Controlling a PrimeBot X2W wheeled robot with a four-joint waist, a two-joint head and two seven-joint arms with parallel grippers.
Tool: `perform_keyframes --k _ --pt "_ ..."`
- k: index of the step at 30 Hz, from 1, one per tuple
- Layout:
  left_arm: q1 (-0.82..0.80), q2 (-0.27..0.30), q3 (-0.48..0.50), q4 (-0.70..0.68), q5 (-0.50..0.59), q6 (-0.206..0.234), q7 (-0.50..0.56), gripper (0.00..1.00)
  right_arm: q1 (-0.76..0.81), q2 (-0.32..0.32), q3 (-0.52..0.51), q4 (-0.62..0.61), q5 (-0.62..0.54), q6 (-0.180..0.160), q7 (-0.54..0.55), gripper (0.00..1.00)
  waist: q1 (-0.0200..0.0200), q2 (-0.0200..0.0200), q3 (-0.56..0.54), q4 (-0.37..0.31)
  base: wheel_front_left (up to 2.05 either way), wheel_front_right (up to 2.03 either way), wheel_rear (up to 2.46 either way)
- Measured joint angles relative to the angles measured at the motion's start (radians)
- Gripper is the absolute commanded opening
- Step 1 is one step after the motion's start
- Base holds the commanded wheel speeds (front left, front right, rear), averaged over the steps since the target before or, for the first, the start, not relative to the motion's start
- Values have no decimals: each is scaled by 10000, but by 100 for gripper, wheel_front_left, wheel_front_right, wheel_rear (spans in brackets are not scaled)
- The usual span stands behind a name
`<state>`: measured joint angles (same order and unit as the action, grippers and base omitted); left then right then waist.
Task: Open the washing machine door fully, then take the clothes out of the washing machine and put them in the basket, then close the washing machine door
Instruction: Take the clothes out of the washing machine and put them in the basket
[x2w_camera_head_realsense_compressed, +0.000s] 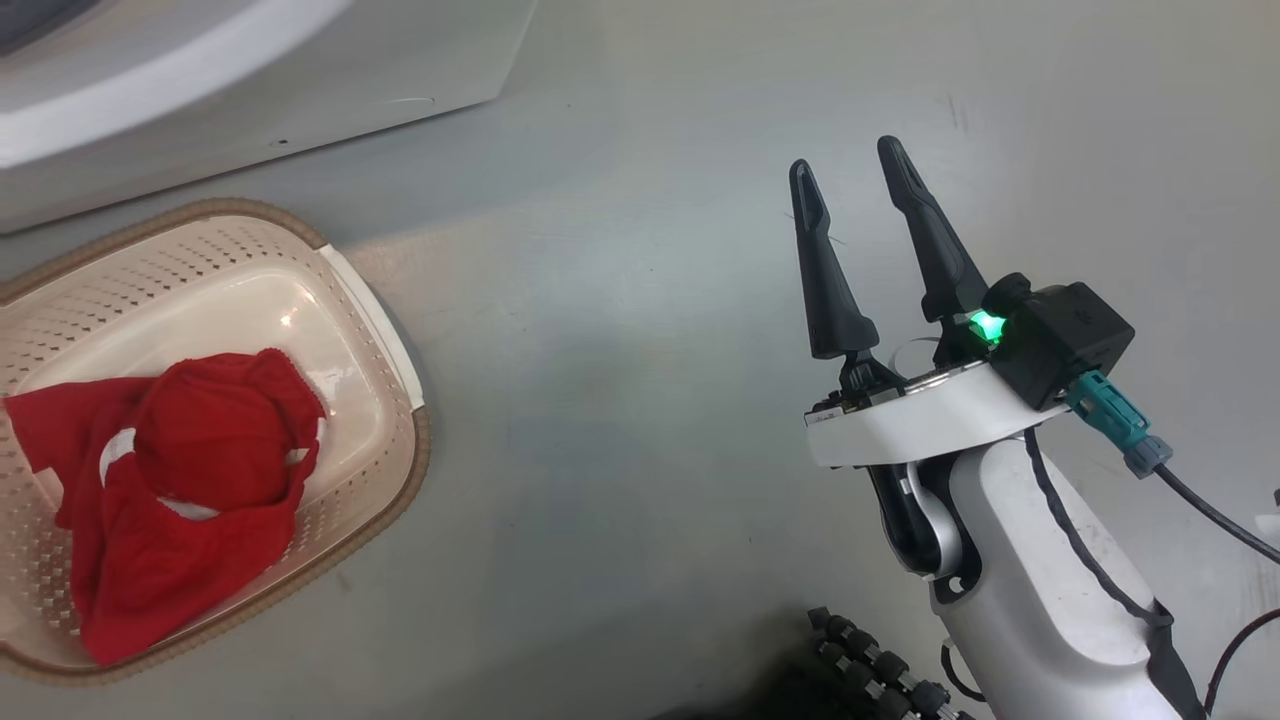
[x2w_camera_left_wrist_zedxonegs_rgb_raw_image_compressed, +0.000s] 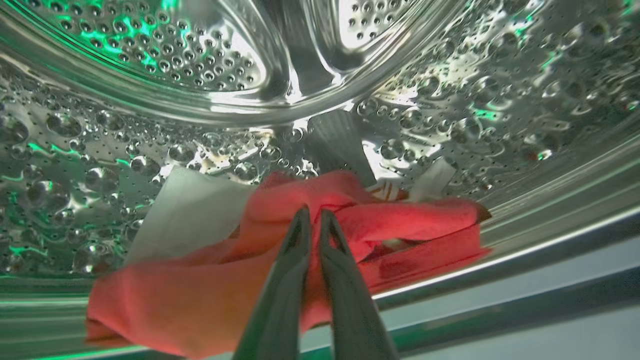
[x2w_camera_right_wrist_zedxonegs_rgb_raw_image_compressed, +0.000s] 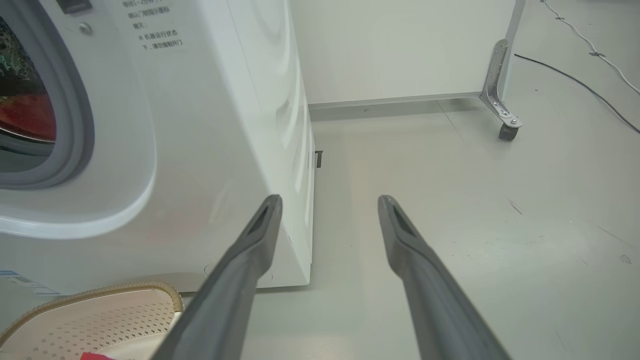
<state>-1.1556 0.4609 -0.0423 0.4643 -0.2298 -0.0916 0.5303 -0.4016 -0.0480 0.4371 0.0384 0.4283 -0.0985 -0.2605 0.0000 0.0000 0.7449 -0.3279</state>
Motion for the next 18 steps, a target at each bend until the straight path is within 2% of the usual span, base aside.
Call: perform_keyframes --k 18 --pt "2542 -1530 98 -1095 -546 257 -3007 0 121 -12 -407 566 -963 8 0 100 0 0 -960 839 0 0 0"
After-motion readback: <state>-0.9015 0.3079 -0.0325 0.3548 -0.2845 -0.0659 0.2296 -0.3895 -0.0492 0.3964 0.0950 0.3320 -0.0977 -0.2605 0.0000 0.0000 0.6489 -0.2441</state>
